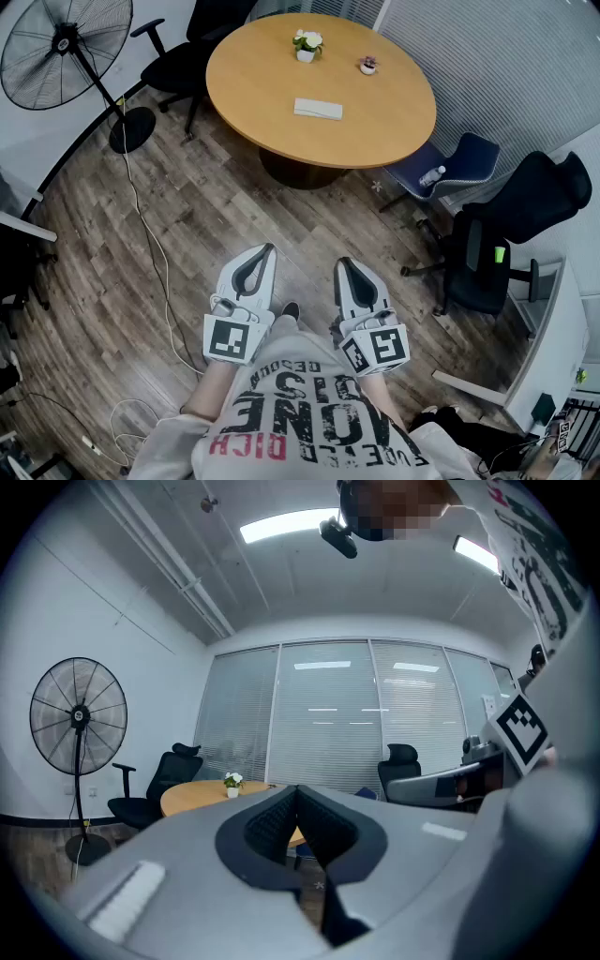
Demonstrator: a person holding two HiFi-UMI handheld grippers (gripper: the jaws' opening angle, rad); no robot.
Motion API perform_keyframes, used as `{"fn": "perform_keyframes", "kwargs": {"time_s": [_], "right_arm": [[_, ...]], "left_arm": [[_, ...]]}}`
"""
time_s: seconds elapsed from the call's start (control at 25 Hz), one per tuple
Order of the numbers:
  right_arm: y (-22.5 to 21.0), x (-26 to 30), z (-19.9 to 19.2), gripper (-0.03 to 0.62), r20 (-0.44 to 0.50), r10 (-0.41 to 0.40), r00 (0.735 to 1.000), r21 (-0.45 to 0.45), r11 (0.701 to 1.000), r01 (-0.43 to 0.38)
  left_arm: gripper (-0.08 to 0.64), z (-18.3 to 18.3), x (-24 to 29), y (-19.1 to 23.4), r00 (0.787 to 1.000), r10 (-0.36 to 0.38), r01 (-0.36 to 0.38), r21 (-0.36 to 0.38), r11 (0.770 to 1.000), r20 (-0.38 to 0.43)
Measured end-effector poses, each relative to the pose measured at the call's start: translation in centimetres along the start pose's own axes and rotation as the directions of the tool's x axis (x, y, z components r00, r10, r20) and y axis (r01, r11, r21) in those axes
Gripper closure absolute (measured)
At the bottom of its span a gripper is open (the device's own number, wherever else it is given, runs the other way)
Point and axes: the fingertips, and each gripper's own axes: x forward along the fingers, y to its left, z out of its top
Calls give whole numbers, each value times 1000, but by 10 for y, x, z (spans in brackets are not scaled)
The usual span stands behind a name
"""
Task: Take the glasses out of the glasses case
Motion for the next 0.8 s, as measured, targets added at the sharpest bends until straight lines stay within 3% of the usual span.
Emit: {"fn": "perform_keyframes", "kwargs": {"time_s": [0.8], "right_arm": [[-8,2,8,566,7,14,1000,-24,1000,-14]], "left_arm": [[548,3,14,-4,999,-37,37,27,999,-2]]}}
